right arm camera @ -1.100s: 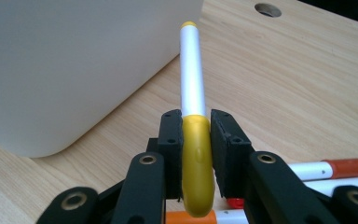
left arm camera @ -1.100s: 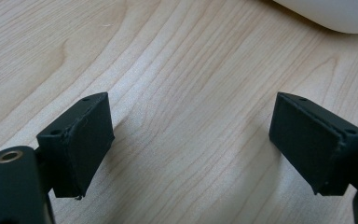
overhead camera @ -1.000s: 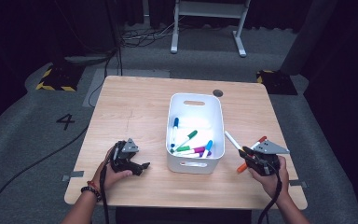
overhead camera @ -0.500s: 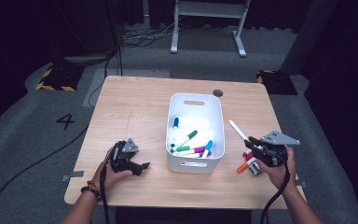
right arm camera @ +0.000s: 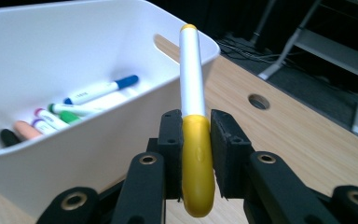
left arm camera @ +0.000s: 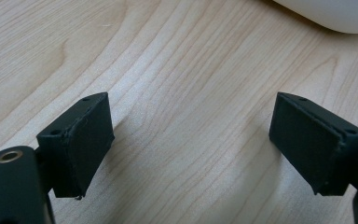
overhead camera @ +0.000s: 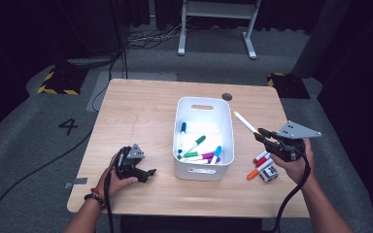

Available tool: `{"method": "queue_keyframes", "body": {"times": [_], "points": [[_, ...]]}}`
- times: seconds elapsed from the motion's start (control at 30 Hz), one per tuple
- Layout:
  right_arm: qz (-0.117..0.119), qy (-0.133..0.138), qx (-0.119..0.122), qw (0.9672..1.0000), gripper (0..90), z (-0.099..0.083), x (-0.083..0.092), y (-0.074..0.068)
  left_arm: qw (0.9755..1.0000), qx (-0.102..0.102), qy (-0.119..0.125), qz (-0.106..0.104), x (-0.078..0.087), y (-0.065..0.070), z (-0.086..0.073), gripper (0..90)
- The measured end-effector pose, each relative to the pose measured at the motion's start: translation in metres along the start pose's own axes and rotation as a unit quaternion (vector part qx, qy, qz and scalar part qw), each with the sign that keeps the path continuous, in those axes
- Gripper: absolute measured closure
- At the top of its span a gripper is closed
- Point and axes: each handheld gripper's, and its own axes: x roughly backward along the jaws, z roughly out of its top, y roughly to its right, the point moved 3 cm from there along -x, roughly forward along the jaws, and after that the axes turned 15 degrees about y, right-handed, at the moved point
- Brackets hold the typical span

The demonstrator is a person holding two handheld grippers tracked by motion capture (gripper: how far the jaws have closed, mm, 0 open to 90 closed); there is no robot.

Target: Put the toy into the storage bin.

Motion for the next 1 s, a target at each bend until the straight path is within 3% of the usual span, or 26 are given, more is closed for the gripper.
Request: {"method": "queue_keyframes", "body": {"times": [0.03, 0.23, 0.47, 0.77, 1.0], "points": [[0.017, 0.003, 0.001, 0.9999, 75.2, 0.006, -0.001, -0.002, 1.0000, 0.000, 0.000, 0.000, 0.000, 0.000, 0.000, 13.8], [0.057, 0.006, 0.007, 0.9983, 75.2, 0.027, -0.008, -0.014, 1.0000, -0.001, 0.000, 0.000, 0.000, 0.000, 0.000, 13.8], [0.108, 0.003, 0.024, 0.9938, 75.2, 0.044, -0.021, -0.034, 1.0000, 0.000, 0.000, 0.001, 0.000, 0.000, 0.000, 13.8], [0.169, -0.026, 0.038, 0.9845, 75.2, 0.041, -0.048, -0.056, 1.0000, -0.001, 0.000, 0.000, 0.000, 0.000, 0.000, 13.8], [0.208, -0.052, 0.035, 0.9761, 75.2, 0.035, -0.066, -0.067, 1.0000, 0.000, 0.000, 0.000, 0.000, 0.000, 0.000, 13.8]]}}
